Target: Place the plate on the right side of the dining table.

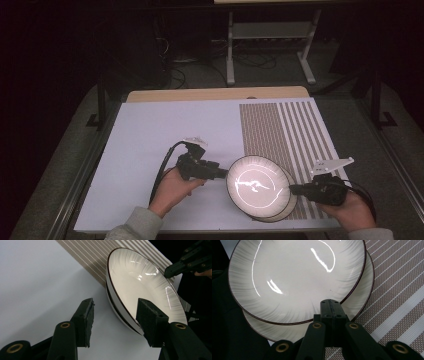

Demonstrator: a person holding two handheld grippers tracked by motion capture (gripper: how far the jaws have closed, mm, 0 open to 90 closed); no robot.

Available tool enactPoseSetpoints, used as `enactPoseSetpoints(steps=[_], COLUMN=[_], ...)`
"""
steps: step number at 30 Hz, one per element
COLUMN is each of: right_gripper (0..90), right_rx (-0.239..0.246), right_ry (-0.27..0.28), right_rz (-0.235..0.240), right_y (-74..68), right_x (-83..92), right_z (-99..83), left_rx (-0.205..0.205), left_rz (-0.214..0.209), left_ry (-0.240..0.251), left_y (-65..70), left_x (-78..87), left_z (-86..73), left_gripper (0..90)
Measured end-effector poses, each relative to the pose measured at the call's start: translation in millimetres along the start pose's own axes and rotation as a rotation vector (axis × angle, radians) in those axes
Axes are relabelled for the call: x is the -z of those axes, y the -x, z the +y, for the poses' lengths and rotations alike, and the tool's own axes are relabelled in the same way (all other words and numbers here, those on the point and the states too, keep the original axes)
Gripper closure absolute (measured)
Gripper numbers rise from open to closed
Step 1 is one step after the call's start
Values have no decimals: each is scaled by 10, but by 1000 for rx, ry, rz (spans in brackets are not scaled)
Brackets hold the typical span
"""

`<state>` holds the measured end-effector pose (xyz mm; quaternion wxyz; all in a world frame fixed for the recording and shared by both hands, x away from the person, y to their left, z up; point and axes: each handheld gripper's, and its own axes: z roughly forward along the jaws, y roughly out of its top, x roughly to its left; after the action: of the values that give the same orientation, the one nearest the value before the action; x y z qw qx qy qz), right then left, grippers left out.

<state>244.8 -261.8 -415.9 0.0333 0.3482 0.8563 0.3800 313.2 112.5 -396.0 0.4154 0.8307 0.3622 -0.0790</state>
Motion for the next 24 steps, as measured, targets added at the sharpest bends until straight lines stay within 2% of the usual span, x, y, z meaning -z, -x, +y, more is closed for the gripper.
enactPoseSetpoints(steps=[4,9,24], right_gripper=[894,894,894], right_rx=[3,5,1], right_ry=[-6,-6,-4], right_rz=[2,3,1], right_y=[-10,-16,-17], right_x=[-22,-37,-52], right_z=[15,27,36], left_rx=[4,-4,45], left_rz=[-3,15,12], left_ry=[-21,-50,-80], left_y=[49,132,146], left_x=[-54,-137,-264], left_z=[1,-17,-28], left_gripper=[474,475,501])
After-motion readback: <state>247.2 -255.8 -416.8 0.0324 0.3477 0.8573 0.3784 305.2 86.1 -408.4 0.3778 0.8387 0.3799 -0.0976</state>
